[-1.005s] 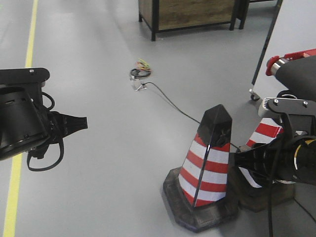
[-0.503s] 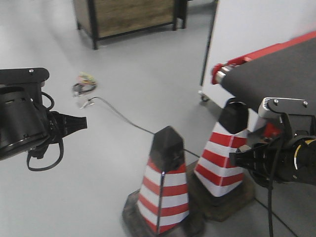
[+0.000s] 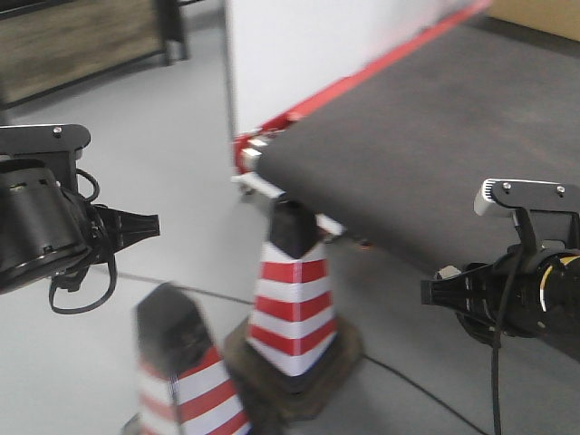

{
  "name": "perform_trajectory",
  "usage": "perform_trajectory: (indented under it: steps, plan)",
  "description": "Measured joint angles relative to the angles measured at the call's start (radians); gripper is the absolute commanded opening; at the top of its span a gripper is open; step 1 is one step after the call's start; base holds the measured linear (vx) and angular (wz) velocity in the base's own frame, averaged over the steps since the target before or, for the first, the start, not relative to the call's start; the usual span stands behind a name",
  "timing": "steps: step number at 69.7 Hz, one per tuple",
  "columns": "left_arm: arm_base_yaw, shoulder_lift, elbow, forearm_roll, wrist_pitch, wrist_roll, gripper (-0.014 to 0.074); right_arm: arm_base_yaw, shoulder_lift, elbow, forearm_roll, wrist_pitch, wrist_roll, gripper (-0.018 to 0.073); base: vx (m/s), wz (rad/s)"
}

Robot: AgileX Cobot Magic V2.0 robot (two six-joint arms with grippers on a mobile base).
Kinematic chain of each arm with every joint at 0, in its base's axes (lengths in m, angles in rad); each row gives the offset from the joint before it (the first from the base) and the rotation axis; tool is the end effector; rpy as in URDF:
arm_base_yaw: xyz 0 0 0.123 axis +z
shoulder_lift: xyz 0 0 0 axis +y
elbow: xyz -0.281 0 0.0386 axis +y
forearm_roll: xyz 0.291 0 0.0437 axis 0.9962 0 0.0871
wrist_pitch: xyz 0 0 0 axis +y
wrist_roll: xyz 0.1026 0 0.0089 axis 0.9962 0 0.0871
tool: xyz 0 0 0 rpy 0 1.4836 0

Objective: Move and align brake pads A on conveyor
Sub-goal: 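Drive past the cones up to the dark conveyor belt, then position both held pads above the belt near the placed pads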

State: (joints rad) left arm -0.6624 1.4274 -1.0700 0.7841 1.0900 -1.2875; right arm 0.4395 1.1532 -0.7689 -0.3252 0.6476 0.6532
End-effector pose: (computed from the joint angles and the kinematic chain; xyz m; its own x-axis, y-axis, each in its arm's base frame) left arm 0.2877 -0.1426 0.2707 -0.7122 -0.1908 -0.6755 -0.3570 0.9271 0.1145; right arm 0.2516 0.0964 0.2465 -0.7839 0.0442 -0.6193 -0.0144 0.9959 0.0892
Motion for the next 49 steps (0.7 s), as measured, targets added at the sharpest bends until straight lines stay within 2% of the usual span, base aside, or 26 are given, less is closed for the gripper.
perform_trajectory:
  steps: [49]
  plan:
    - [0.0,-0.001,0.0,-0.001,0.0,0.0,0.0153,0.0,-0.006,0.0,-0.004,0.019,0.0,0.0155,0.15,-0.58]
